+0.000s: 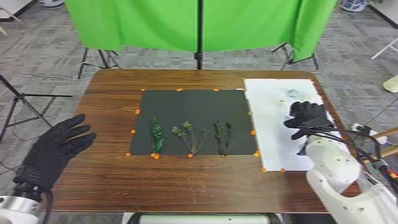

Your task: Arrange flowers

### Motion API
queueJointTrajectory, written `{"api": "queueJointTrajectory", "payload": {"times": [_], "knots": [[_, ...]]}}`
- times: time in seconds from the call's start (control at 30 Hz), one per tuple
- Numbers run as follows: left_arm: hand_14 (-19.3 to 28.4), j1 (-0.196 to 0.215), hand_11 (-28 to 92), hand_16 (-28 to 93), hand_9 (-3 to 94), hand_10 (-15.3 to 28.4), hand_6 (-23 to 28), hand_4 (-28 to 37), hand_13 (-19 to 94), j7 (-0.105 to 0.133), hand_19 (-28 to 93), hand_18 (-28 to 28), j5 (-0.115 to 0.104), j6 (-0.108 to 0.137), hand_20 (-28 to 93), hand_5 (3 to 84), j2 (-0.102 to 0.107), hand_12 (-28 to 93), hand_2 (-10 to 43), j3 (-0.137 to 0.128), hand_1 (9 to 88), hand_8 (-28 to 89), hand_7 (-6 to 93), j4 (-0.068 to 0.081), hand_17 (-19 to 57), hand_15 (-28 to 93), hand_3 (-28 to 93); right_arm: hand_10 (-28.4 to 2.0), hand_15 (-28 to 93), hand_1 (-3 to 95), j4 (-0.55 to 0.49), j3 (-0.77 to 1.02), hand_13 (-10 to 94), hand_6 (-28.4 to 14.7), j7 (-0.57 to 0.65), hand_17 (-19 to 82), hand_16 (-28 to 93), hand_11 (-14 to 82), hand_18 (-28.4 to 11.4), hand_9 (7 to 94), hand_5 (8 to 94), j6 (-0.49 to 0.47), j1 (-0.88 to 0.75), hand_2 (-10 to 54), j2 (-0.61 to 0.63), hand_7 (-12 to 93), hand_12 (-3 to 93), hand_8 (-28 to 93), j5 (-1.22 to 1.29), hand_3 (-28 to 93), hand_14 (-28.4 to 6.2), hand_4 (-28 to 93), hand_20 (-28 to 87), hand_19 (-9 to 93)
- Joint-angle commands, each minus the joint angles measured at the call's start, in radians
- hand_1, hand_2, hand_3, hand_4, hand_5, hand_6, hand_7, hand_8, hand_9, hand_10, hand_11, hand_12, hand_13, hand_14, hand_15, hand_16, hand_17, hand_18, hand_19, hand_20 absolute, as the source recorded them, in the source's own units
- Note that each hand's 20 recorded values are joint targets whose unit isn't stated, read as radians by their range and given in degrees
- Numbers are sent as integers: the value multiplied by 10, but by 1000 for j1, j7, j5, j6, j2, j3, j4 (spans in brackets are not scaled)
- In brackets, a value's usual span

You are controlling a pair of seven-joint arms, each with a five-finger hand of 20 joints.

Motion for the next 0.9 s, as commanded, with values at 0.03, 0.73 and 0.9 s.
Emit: {"api": "queueJointTrajectory", "payload": {"times": [0.03,0.73,0.9], "knots": [[152,7,319,-9,289,126,20,-226,259,-9,504,227,0,-6,85,337,-3,144,-5,3,273,-137,286,4,-50,443,721,-91,694,327,75,-72,656,-4,54,313,218,514,-188,635,589,84,51,-95,6,421,291,-249,-51,829,-58,-283,468,866],[151,18,317,-9,289,126,20,-226,260,-2,503,227,-9,-8,85,338,7,144,-3,-62,274,-137,285,-21,-49,444,720,-31,630,493,-32,-173,814,-17,-173,402,280,269,-200,875,737,287,175,-95,-73,503,512,-141,14,839,-30,-283,451,912],[151,59,316,-9,290,126,21,-227,259,-18,503,227,-24,1,85,338,6,144,-5,-124,274,-136,285,-29,-50,443,720,-33,631,492,-25,-317,809,-19,-326,399,285,266,-196,873,734,251,309,-95,-187,505,517,-142,23,838,-30,-283,453,913]]}}
